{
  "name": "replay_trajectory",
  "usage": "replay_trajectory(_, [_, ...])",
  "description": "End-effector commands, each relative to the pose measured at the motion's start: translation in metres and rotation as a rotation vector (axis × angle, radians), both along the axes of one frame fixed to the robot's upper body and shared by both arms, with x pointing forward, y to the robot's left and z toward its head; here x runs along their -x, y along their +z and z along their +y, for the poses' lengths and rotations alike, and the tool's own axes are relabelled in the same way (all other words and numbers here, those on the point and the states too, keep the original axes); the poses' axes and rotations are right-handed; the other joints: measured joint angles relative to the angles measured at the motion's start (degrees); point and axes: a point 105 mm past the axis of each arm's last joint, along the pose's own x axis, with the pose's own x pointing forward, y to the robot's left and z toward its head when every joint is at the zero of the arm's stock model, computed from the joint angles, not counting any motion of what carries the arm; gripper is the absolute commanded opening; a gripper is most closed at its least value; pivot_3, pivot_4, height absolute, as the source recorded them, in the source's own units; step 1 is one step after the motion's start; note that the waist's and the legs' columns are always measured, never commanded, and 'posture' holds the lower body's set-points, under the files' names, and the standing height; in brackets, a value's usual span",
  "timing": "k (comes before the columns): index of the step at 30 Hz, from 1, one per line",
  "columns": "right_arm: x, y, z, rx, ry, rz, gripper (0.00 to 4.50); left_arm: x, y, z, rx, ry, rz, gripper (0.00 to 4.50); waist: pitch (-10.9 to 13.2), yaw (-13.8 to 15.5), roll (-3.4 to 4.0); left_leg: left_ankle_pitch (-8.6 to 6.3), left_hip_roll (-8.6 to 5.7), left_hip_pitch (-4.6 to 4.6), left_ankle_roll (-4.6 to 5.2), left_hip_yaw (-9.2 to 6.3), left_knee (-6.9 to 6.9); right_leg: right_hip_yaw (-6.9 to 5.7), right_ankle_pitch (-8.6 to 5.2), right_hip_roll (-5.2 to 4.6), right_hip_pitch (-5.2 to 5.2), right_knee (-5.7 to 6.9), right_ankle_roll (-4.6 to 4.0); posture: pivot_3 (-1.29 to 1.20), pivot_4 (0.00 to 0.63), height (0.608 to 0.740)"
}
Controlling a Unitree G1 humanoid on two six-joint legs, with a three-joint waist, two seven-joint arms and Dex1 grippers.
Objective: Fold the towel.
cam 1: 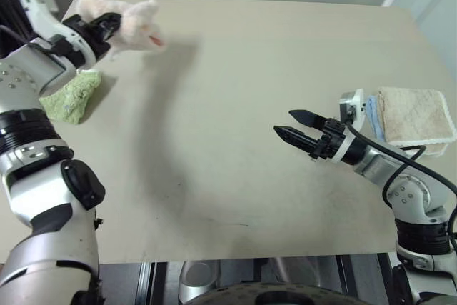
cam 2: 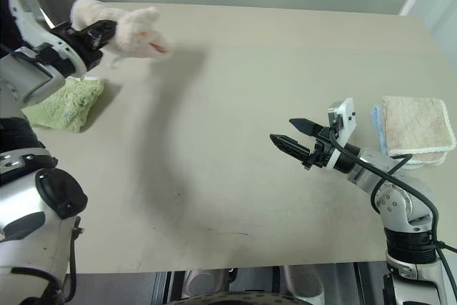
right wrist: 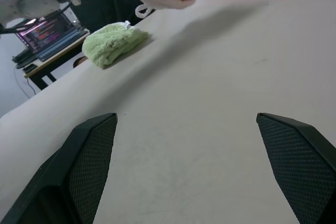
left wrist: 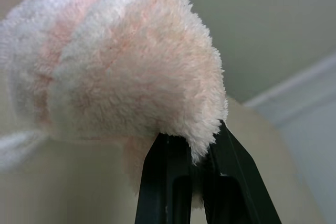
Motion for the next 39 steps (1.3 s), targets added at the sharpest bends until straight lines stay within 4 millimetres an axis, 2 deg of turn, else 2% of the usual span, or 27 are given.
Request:
replay_trajectory(1, [0.001,0.008,0.005,-0.007,0.034,-0.041,4.50,0.006,0.016,0.035,0.019,0.123,-0.081,0.02,0.00,0.00,0.00,0.01,0.00,-0.11,-0.01,-0.01,0.01,-0.03,0.00,-0.01,-0.09,0.00,0.01,0.00,0.150,0.703])
replay_trajectory(5, [0.002,0.007,0.008,0.003,0.056,-0.034,4.50,0.014,0.005,0.065,0.007,0.217,-0.064,0.02,0.00,-0.37,0.00,0.00,0.00,-0.17,-0.01,0.00,-0.01,-0.03,0.00,-0.02,-0.18,0.01,0.00,0.00,0.150,0.703])
replay_trajectory(16, [-0.002,0.002,0.012,0.044,0.085,-0.032,4.50,0.030,0.010,0.106,-0.054,0.338,-0.102,0.02,0.00,-0.66,-0.02,-0.19,0.01,-0.22,0.35,-0.10,0.07,-0.08,0.08,-0.02,-0.22,0.08,-0.13,0.00,0.150,0.703])
replay_trajectory(20, [-0.001,-0.010,0.017,0.084,0.087,-0.025,4.50,0.037,0.008,0.119,-0.060,0.398,-0.101,0.02,0.00,-0.90,-0.02,-0.22,0.01,-0.21,0.46,-0.11,0.06,-0.10,0.10,-0.01,-0.23,0.10,-0.17,0.00,0.150,0.703])
replay_trajectory(27, [-0.001,-0.011,0.017,0.076,0.083,-0.027,4.50,0.044,0.016,0.119,-0.041,0.327,-0.163,0.02,-0.01,-1.08,-0.03,-0.21,0.01,-0.24,0.45,-0.10,0.09,-0.12,0.10,-0.01,-0.26,0.13,-0.21,0.00,0.150,0.703])
replay_trajectory(30, [-0.004,-0.012,0.016,0.089,0.077,-0.034,4.50,0.045,0.003,0.112,-0.094,0.256,-0.153,0.02,-0.01,-1.09,-0.03,-0.22,0.01,-0.23,0.46,-0.10,0.12,-0.12,0.07,-0.01,-0.25,0.14,-0.28,0.00,0.150,0.703])
replay_trajectory(33, [-0.005,-0.011,0.014,0.092,0.067,-0.036,4.50,0.052,-0.009,0.119,-0.101,0.267,-0.145,0.02,-0.02,-1.30,-0.03,-0.22,0.01,-0.24,0.45,-0.07,0.21,-0.11,0.04,-0.01,-0.30,0.29,-0.32,0.00,0.150,0.703])
replay_trajectory(38, [-0.004,-0.014,0.013,0.102,0.070,-0.027,4.50,0.060,-0.008,0.124,-0.180,0.273,-0.173,0.02,-0.05,-1.34,-0.17,-0.22,0.03,-0.28,0.45,-0.10,0.48,-0.15,-0.02,0.00,-0.45,0.84,-0.38,0.00,0.150,0.703])
replay_trajectory(39, [-0.003,-0.014,0.014,0.105,0.072,-0.025,4.50,0.061,-0.008,0.125,-0.191,0.276,-0.172,0.02,-0.06,-1.33,-0.17,-0.22,0.03,-0.28,0.45,-0.10,0.55,-0.16,-0.15,0.00,-0.44,0.91,-0.61,0.00,0.150,0.703])
